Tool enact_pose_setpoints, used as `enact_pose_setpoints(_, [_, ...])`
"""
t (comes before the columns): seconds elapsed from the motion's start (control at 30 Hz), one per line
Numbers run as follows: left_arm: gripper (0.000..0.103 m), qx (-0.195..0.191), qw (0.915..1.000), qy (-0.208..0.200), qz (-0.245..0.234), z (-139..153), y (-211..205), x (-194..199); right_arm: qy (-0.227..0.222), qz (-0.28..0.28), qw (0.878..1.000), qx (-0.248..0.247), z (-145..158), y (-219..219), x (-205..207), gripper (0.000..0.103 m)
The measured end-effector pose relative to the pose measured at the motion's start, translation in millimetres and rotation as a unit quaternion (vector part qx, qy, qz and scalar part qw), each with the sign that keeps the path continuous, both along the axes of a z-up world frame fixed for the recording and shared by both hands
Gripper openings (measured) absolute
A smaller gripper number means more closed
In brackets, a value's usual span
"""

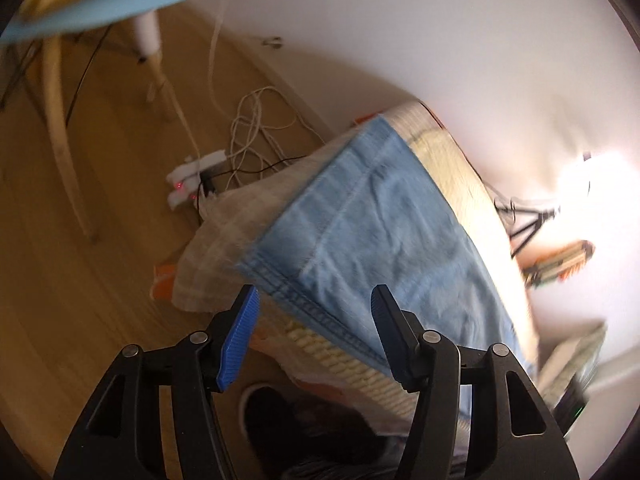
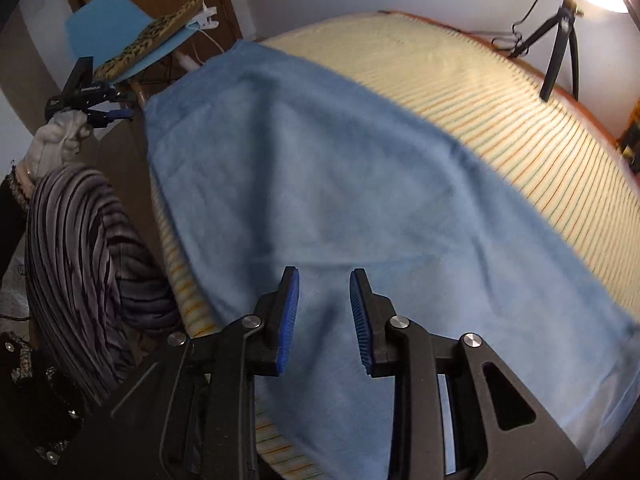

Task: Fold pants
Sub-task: 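Grasp the jeans leg hem with the left gripper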

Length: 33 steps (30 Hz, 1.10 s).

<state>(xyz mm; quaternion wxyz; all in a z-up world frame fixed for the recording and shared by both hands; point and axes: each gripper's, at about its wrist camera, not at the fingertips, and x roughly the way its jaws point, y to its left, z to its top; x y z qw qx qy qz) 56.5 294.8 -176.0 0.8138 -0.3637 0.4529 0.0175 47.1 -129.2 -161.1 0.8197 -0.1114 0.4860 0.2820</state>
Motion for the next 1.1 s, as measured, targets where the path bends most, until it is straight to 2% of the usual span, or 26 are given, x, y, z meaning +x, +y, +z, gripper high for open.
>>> enact_pose_setpoints(0.07, [0.057, -0.017, 0.9997, 0.004, 0.019, -10.8, 5.0, -0.9, 0.012, -0.003, 1.0, 0.003, -11.5, 3.7, -4.3, 0.028])
enact_pose_setpoints(0.13, [0.057, -0.049, 0.9981, -0.003, 0.036, -20.3, 9.6, -0.8, 0.003, -0.006, 1.0, 0.002, -13.1, 5.2, -6.0, 0.028])
enact_pose_setpoints(0.23, [0.059, -0.083, 0.9946, -0.018, 0.06, -28.4, 11.5, 4.1, 0.013, -0.012, 1.0, 0.015, -11.3, 3.8, -4.3, 0.028])
enact_pose_setpoints(0.37, [0.06, -0.093, 0.991, -0.031, 0.092, -29.5, 8.2, 5.1, 0.004, -0.009, 1.0, -0.004, -11.4, 8.0, -7.2, 0.028])
enact_pose_setpoints(0.5, [0.057, -0.063, 0.9903, -0.066, 0.105, -12.7, -0.8, -2.6, 0.003, -0.013, 1.0, -0.001, -13.1, 10.2, -6.1, 0.028])
enact_pose_setpoints(0.6, [0.057, -0.037, 0.9923, -0.069, 0.096, -4.6, -5.4, -2.3, 0.01, -0.022, 1.0, 0.014, -14.3, 6.6, -1.9, 0.028])
enact_pose_setpoints(0.73, [0.058, -0.054, 0.9916, -0.046, 0.108, -19.1, -0.7, -3.7, 0.004, -0.018, 1.0, 0.009, -13.6, 6.4, -0.5, 0.028])
enact_pose_setpoints(0.8, [0.058, -0.054, 0.9911, -0.047, 0.112, -23.6, -2.8, -4.6, 0.003, -0.017, 1.0, 0.007, -13.5, 7.5, 0.2, 0.028])
enact_pose_setpoints(0.9, [0.057, -0.023, 0.9923, -0.069, 0.101, -13.7, -12.6, -2.0, 0.007, -0.015, 1.0, 0.009, -13.0, 7.5, 2.0, 0.028])
enact_pose_setpoints(0.97, [0.057, 0.015, 0.9935, -0.077, 0.082, -2.9, -23.2, 5.0, 0.007, -0.014, 1.0, 0.008, -12.6, 8.2, 2.8, 0.028])
enact_pose_setpoints(1.03, [0.053, 0.054, 0.9939, -0.066, 0.069, 2.1, -32.0, 14.1, 0.006, -0.011, 1.0, 0.004, -13.0, 9.3, 2.9, 0.028])
enact_pose_setpoints(1.1, [0.047, 0.073, 0.9939, -0.05, 0.065, 2.0, -35.4, 23.3, 0.005, -0.012, 1.0, 0.005, -14.0, 11.0, 3.5, 0.028])
